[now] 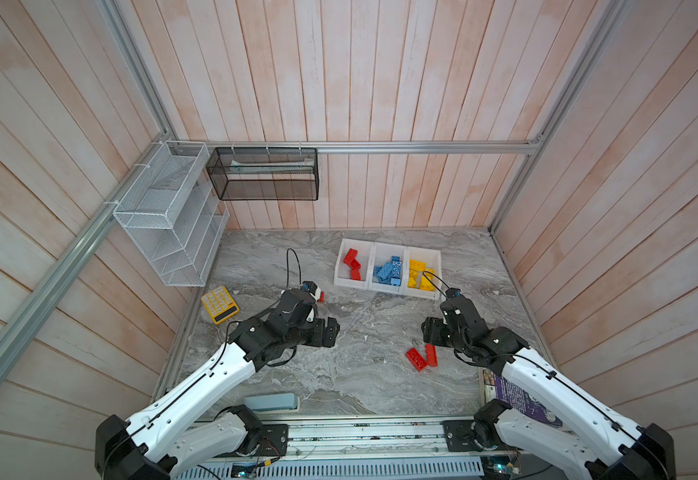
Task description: Sort the legos into containers by color
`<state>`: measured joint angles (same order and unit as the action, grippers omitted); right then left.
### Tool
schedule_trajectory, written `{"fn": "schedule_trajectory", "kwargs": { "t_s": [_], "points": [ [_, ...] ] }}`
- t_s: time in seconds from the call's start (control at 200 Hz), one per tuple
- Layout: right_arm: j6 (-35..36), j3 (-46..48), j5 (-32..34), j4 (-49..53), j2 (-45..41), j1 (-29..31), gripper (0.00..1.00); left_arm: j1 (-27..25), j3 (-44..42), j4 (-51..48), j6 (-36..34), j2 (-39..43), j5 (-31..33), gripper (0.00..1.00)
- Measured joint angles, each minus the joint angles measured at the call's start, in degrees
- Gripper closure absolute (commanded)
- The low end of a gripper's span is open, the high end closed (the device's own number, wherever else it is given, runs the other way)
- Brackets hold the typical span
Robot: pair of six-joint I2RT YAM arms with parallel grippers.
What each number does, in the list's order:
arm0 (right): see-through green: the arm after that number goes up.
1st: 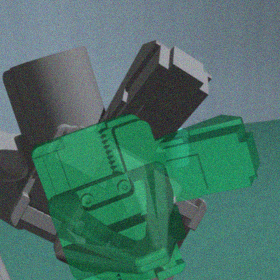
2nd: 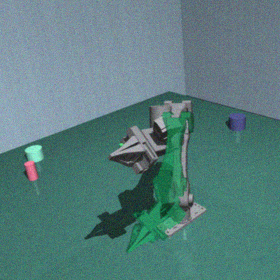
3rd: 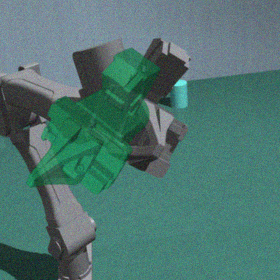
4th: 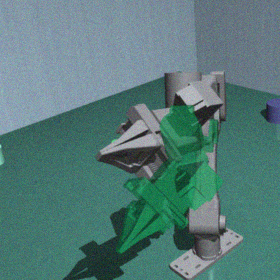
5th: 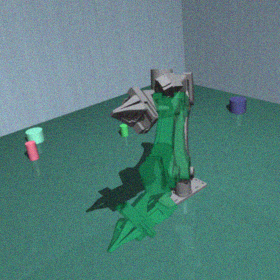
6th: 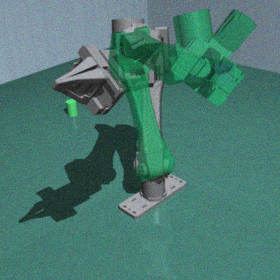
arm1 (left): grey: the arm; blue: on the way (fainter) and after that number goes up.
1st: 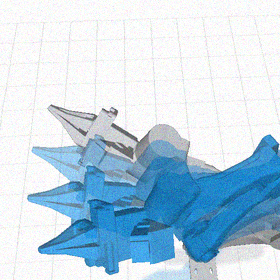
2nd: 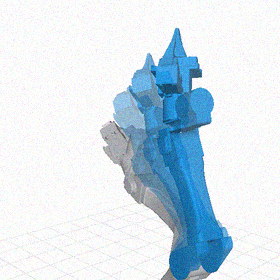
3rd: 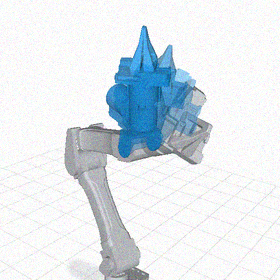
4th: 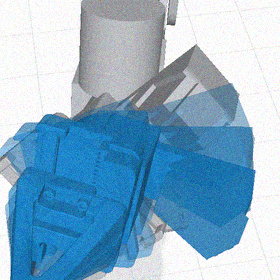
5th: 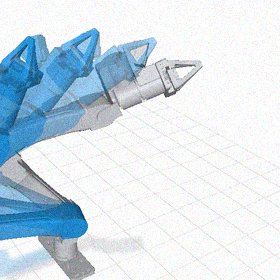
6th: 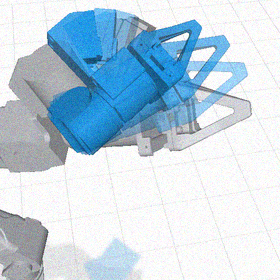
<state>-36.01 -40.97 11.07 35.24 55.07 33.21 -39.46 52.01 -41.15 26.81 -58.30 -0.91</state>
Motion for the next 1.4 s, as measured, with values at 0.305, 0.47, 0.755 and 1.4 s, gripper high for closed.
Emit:
{"fn": "schedule_trajectory", "kwargs": {
  "t_s": [0.305,0.47,0.755,1.4],
  "points": [
    [-6.3,6.8,-0.1,-1.0,5.3,0.0,0.39,0.0,-1.0,4.0,-2.4,3.3,0.1,0.02],
    [-8.0,8.2,-0.2,-2.8,9.6,0.0,0.44,0.3,-2.9,5.2,-4.0,3.5,0.2,0.02],
    [-9.1,9.6,-1.1,-8.1,16.6,0.0,0.56,5.6,-4.2,6.8,-4.8,4.5,-2.7,0.02],
    [-7.4,4.8,-1.9,-7.6,13.7,0.0,0.83,6.5,-4.3,7.6,-4.8,3.7,-4.7,0.02]
  ]
}}
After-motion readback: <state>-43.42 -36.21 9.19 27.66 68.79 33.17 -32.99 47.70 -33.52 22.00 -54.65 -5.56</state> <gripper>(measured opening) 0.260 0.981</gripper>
